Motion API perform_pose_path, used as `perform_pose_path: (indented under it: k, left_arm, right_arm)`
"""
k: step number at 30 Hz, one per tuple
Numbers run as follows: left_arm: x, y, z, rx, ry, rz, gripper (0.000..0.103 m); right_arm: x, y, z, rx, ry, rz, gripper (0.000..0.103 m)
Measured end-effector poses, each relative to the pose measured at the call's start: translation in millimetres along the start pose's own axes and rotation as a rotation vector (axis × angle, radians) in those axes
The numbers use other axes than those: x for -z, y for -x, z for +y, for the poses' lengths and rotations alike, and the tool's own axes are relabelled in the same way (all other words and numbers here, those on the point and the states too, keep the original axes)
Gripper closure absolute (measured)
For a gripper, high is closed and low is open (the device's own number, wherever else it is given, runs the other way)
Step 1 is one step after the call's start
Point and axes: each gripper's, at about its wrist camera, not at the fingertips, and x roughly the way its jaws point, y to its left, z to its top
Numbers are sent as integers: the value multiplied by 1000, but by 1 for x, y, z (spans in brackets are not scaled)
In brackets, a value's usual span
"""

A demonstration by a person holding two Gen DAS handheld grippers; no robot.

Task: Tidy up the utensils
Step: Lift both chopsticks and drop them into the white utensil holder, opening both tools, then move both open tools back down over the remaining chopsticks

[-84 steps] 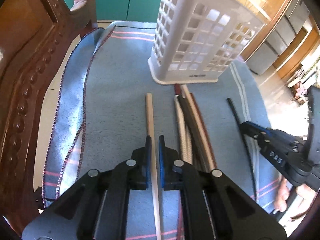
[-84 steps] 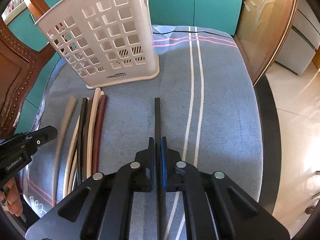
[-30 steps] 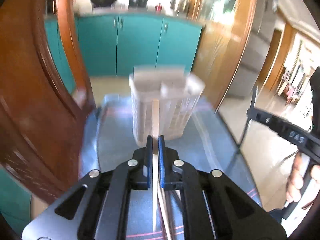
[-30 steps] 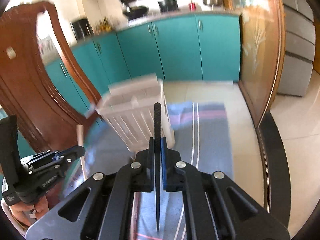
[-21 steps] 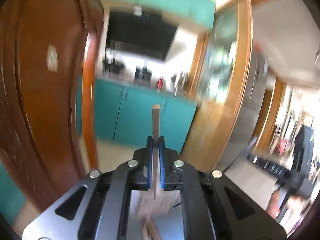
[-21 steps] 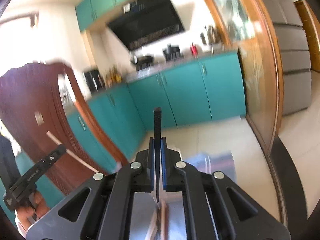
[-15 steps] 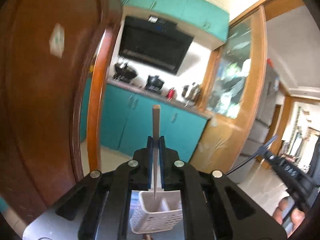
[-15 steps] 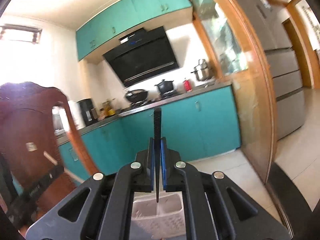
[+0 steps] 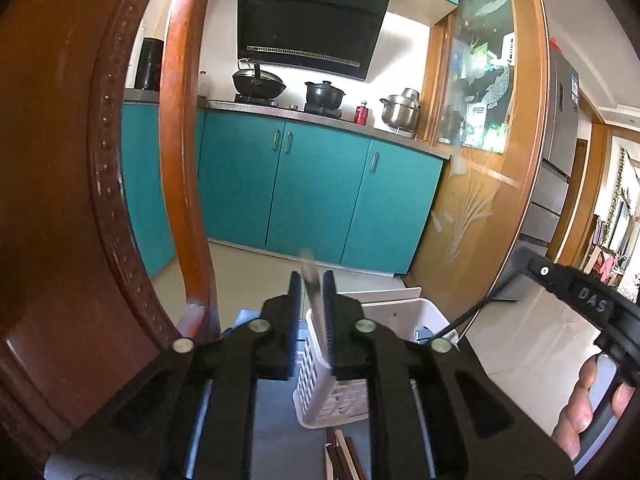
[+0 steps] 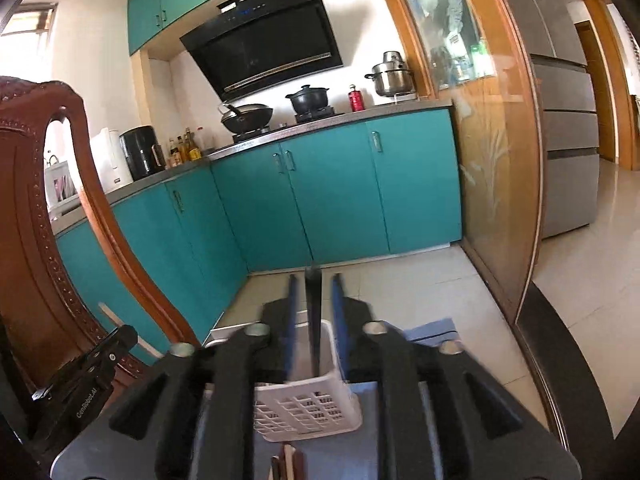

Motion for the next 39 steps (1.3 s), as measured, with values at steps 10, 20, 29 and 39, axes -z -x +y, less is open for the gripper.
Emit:
perform_pose_path:
  k: [10,20,29,39]
  left_arm:
    - [14,40,9,-20,-18,23,63]
    - [57,21,18,-65,-54,225,63]
    - [69,6,16,-56,-80,309,61]
    - [101,-26,11,-2,-87,528,58]
  right_arm:
    - [39,56,-28,32,-46,-61,56]
    - [184,-49,47,-84,310,682,57]
    - [210,-68,39,-61,181,794,78]
    - [184,-71,-10,79,57,782,90]
